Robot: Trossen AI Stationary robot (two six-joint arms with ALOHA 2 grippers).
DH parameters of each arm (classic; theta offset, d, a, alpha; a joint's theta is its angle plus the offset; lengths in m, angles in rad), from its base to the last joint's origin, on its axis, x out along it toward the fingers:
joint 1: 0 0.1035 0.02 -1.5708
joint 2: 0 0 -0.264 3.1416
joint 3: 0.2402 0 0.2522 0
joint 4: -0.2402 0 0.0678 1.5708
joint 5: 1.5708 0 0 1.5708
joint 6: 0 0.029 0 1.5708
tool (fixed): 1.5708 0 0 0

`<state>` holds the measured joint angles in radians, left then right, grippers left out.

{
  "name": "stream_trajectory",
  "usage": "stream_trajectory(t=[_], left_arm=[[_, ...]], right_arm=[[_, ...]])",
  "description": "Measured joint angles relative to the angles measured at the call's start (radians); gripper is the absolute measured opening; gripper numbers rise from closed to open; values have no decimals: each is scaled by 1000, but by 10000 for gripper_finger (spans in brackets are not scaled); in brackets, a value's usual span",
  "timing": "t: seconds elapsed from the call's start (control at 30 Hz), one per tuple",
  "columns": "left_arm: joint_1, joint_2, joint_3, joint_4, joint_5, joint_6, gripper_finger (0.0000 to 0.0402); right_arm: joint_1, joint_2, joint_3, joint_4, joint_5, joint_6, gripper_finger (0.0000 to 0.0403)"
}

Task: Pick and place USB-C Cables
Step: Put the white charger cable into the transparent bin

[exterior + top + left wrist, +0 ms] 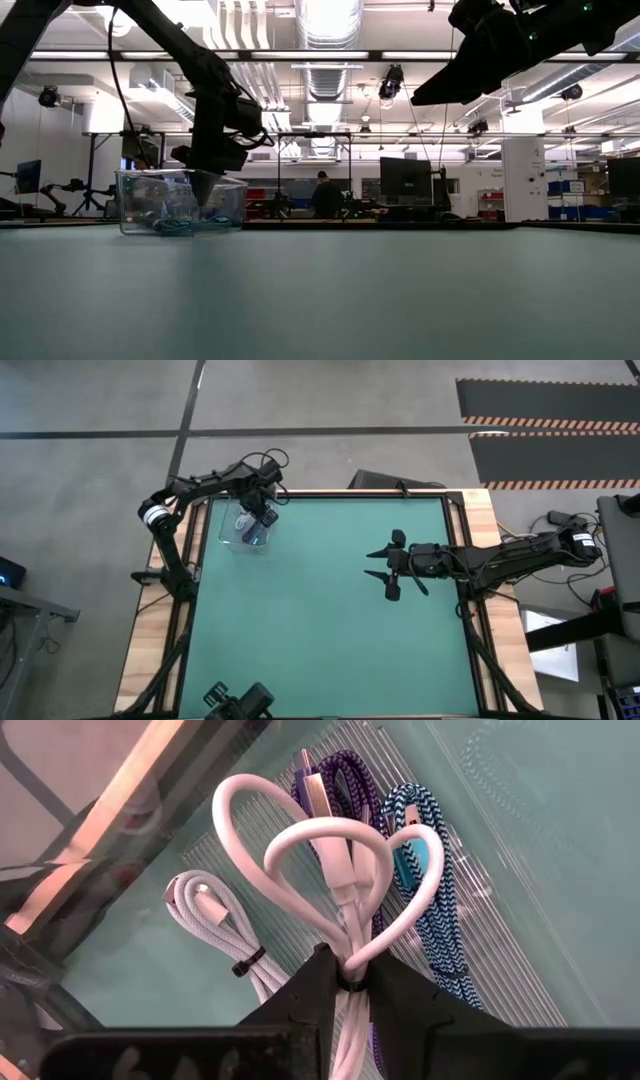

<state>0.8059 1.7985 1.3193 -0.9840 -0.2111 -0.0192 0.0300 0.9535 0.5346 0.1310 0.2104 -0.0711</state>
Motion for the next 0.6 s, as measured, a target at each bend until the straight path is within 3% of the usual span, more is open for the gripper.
stream_trajectory(t=[0.6], left_arm=[[0, 0, 0, 7, 0, 0, 45]], right_arm=[[0, 0, 0, 0, 0, 0, 203]])
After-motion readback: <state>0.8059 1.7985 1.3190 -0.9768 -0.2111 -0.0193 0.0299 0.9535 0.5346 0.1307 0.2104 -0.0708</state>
